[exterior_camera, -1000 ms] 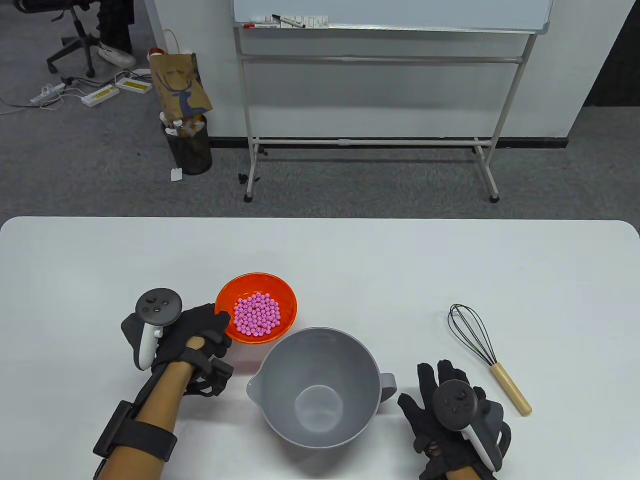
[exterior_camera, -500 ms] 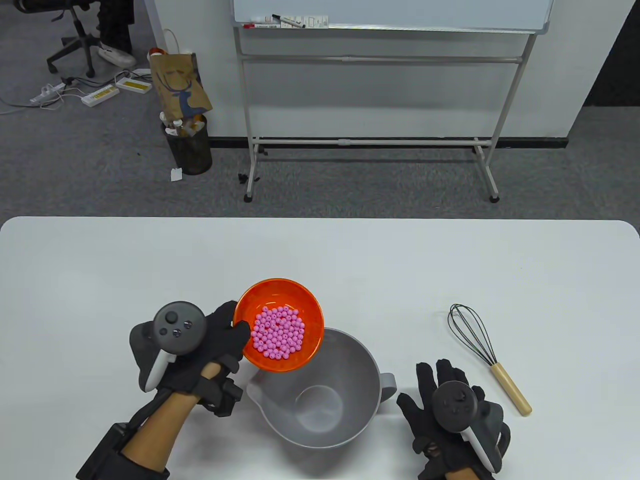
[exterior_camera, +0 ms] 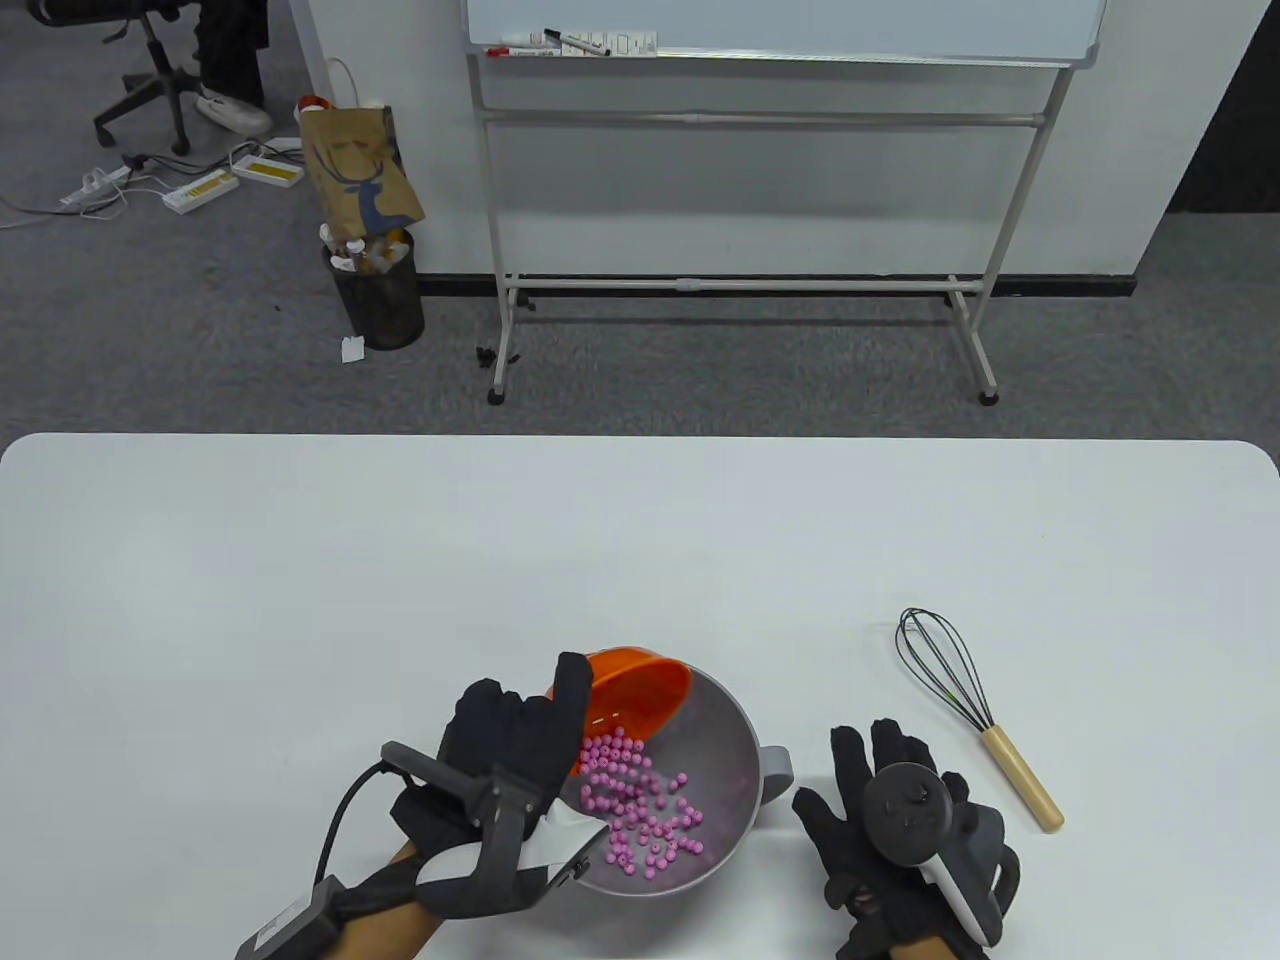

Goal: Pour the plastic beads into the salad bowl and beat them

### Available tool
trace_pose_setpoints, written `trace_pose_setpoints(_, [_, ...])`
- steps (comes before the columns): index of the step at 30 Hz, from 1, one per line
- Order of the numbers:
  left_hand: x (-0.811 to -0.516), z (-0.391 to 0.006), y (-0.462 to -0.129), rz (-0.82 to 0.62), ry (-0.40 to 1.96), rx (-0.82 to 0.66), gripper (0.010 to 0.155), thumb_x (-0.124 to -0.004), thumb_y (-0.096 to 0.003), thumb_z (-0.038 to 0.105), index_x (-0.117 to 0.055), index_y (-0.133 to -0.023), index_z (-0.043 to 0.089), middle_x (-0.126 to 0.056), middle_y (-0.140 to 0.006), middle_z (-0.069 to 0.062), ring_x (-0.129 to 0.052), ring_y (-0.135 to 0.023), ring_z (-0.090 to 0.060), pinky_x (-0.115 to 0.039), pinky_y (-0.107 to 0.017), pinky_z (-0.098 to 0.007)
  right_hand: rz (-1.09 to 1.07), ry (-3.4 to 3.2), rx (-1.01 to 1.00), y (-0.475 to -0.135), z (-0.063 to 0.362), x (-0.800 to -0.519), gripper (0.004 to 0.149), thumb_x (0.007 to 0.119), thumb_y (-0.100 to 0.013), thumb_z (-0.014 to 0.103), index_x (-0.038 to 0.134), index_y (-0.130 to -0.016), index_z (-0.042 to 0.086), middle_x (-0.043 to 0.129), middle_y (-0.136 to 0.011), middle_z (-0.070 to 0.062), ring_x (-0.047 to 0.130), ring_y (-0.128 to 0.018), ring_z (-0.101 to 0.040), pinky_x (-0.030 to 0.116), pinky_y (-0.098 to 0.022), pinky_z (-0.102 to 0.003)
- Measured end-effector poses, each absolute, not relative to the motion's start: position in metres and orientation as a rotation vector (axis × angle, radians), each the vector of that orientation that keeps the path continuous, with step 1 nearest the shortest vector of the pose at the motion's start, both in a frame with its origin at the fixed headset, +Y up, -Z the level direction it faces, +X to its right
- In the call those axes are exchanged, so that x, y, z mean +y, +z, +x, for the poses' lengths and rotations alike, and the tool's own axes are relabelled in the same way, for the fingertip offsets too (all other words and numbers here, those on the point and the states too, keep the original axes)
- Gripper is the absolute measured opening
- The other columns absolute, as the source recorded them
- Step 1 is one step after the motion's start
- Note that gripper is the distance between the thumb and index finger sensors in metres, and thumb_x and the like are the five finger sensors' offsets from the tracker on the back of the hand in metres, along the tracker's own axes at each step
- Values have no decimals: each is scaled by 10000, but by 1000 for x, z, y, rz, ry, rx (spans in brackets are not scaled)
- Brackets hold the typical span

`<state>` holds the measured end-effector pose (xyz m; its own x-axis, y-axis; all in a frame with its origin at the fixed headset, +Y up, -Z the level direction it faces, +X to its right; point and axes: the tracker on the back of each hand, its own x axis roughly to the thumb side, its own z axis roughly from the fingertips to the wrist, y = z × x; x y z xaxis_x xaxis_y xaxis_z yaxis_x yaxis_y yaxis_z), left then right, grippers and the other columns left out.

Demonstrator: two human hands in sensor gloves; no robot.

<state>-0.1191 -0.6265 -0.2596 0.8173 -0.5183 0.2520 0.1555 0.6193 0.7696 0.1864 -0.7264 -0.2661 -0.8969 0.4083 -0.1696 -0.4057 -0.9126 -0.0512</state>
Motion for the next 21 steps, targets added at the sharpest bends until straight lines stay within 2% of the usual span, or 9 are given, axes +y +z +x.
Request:
trace_pose_setpoints(3, [-629, -117, -255, 878, -456, -511, 522, -883, -412, 463, -856, -858, 193, -1102, -290, 120, -1081, -153, -78, -919, -403, -321, -247, 2708, -25, -266, 187, -726, 753, 766, -437, 636, 555, -1083, 313, 419, -1199, -52, 432, -1151, -360, 285, -777, -648])
trace_pose_setpoints(10, [-616, -134, -266, 781, -306, -413, 523, -875, -419, 459, -852, -864, 184, -1103, -300, 123, -1084, -161, -79, -918, -405, -330, -239, 2703, -25, -266, 186, -726, 753, 767, -437, 634, 556, -1083, 311, 416, -1200, -55, 429, -1152, -361, 283, -777, -648])
trace_pose_setpoints(14, [-607, -160, -285, 595, -23, -296, 524, -867, -431, 452, -845, -873, 173, -1102, -312, 117, -1086, -173, -85, -914, -407, -344, -232, 2704, -32, -266, 186, -725, 753, 767, -437, 634, 554, -1084, 313, 416, -1200, -57, 426, -1154, -359, 282, -778, -648])
trace_pose_setpoints(17, [-603, -191, -300, 446, 273, -186, 524, -867, -434, 443, -848, -871, 155, -1107, -317, 106, -1091, -172, -94, -912, -400, -358, -230, 2702, -27, -266, 186, -726, 753, 766, -437, 636, 554, -1084, 313, 417, -1199, -55, 429, -1151, -361, 285, -777, -648])
trace_pose_setpoints(21, [-604, -233, -314, 297, 556, -58, 527, -864, -442, 438, -847, -871, 132, -1106, -321, 94, -1090, -172, -99, -911, -395, -362, -238, 2693, -12, -266, 187, -726, 753, 765, -438, 636, 551, -1084, 315, 415, -1199, -59, 429, -1152, -359, 286, -776, -647])
